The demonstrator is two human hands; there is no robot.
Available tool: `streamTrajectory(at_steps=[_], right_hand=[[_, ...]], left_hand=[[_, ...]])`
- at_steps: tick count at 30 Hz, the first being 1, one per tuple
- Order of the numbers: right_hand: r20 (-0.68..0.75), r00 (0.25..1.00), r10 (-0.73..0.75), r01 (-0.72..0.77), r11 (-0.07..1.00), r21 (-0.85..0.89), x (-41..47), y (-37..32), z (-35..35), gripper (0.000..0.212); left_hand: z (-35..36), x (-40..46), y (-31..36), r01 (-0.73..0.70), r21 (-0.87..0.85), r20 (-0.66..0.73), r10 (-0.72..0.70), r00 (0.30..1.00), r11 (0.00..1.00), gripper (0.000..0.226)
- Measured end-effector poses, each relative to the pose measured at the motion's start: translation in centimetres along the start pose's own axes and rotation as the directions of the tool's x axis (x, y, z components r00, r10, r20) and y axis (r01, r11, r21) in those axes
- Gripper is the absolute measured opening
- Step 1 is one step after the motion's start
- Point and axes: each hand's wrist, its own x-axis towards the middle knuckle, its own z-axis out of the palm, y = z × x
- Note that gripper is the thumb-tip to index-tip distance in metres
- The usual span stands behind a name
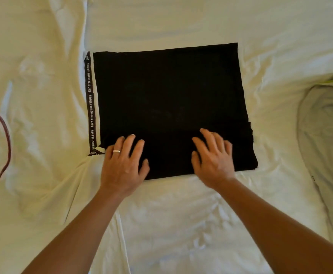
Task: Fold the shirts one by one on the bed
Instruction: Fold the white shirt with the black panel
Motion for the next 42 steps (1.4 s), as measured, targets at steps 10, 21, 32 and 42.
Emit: streamTrajectory(at_steps=[10,21,32,42], right_hand=[[0.241,0.955,0.171,-0.137,0.979,-0.151,-0.4,5.9,0.8,0.072],[0.3,0.95,0.085,-0.022,0.978,-0.207,-1.5,-2.4,-1.8,0.067],[0.424,0.905,-0.034,0.082,0.992,-0.096,-1.1,-15.4,0.6,0.062],[0.47,0.883,0.021,0.085,0.975,-0.204,-0.7,-17.3,-0.5,0.065]], left_hand=[[2.1,0.1,-0.8,0.17,-0.008,0.301,-0.159,0.94,0.985,0.09],[-1.0,-7.6,-1.0,0.228,-0.106,-0.102,-0.239,0.966,0.968,0.038],[1.6,-21.6,-2.9,0.911,-0.273,0.228,-0.9,0.372,0.308,0.05],[-3.3,-20.6,-5.2,0.819,-0.533,0.818,-0.376,0.435,-0.212,0.018]])
